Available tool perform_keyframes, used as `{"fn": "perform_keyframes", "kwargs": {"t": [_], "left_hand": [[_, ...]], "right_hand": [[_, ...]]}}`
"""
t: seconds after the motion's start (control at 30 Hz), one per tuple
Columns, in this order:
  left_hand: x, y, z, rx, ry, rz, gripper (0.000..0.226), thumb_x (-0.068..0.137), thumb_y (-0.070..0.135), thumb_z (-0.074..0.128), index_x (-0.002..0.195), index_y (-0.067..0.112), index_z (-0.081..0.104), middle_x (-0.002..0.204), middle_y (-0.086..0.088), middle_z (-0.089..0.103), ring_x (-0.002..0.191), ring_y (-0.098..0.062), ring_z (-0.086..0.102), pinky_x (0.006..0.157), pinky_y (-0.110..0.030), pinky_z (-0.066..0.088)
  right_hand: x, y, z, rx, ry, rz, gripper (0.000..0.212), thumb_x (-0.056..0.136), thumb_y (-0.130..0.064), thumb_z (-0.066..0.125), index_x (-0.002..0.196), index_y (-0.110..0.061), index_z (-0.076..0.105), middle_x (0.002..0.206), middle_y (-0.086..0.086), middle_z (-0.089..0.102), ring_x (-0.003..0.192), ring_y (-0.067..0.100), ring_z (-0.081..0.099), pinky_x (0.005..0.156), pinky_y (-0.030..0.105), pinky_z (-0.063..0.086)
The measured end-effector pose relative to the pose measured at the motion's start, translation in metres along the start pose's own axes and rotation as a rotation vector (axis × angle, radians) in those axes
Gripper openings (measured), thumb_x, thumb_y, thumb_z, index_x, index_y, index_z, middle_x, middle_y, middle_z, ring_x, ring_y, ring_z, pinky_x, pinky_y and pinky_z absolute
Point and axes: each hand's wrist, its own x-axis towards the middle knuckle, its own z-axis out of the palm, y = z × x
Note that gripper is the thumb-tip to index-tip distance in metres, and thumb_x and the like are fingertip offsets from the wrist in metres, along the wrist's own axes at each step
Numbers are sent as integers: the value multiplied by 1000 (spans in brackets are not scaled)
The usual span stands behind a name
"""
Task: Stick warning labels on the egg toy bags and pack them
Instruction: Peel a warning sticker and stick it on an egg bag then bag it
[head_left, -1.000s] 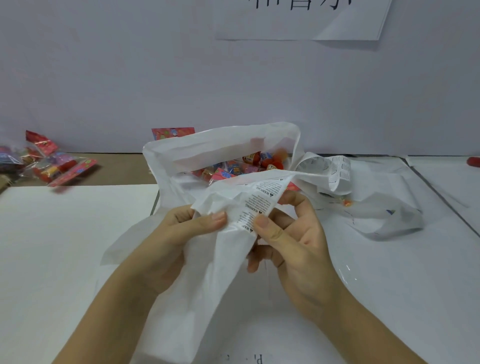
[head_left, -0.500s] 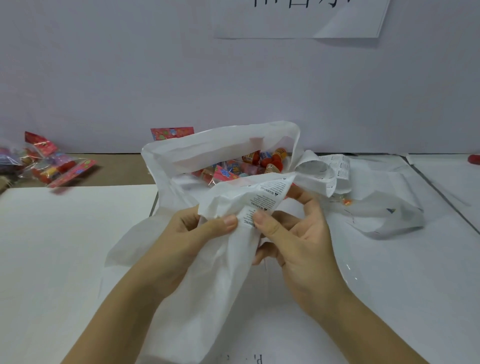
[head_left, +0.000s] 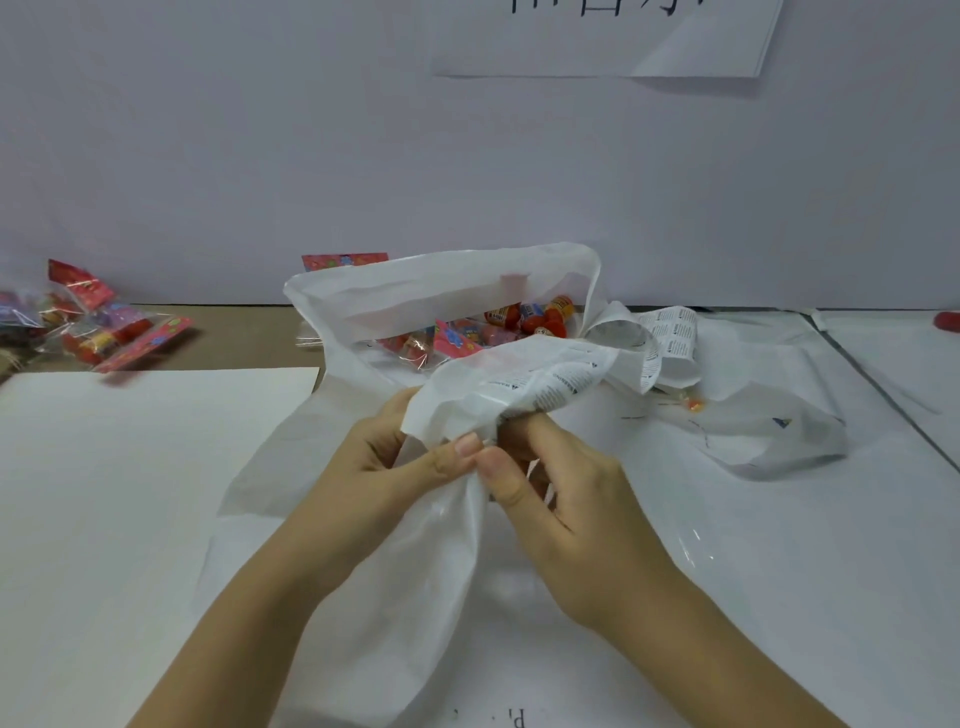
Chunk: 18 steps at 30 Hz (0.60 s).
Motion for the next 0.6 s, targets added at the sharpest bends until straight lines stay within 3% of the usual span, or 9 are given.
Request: {"fn": "perform_keyframes", "kwargs": {"t": [0.07,0.17,0.27,0.37,0.5,0.6], "left_hand": [[0,1,0,-12,-26,-18,33,77,20,66,105,5,74,111,-15,71,103,-24,70,81,-24,54],[-1,2,2,-39,-58,-54,29,78,18,65,103,6,74,101,-9,75,97,-19,72,77,-20,53],[-1,2,4,-49,-60,-86,21,76,14,72,96,8,77,95,-7,76,90,-16,72,73,-18,53],[-2,1,7,-22,-26,-115,30,71,17,73,97,1,74,92,-12,75,85,-18,73,69,-18,54],[-3,2,9,-3,-21,-162,37,70,20,67,101,1,73,96,-15,75,87,-20,73,70,-19,54],[-3,1,12,39,3,-169,40,68,22,68,103,5,74,106,-12,73,96,-22,71,78,-24,56]], "right_hand": [[0,0,-1,-68,-36,-36,34,94,-56,31,95,-31,53,78,-18,55,72,3,52,61,18,40],[-1,-2,-2,-255,-64,-105,33,94,-55,20,86,-30,40,69,-15,44,66,11,49,56,30,40],[-1,-6,-7,-376,-104,-115,33,92,-53,15,81,-29,33,64,-12,40,61,16,49,52,31,33],[-1,-7,-11,-452,-125,-94,33,91,-53,17,77,-28,34,62,-11,46,59,15,49,51,28,26],[0,-9,-14,-448,-227,-53,32,90,-52,14,75,-28,30,59,-12,36,57,19,49,51,32,28],[1,-10,-14,-543,-213,-70,32,90,-43,24,71,-23,40,53,-7,49,49,23,52,45,28,27]]}}
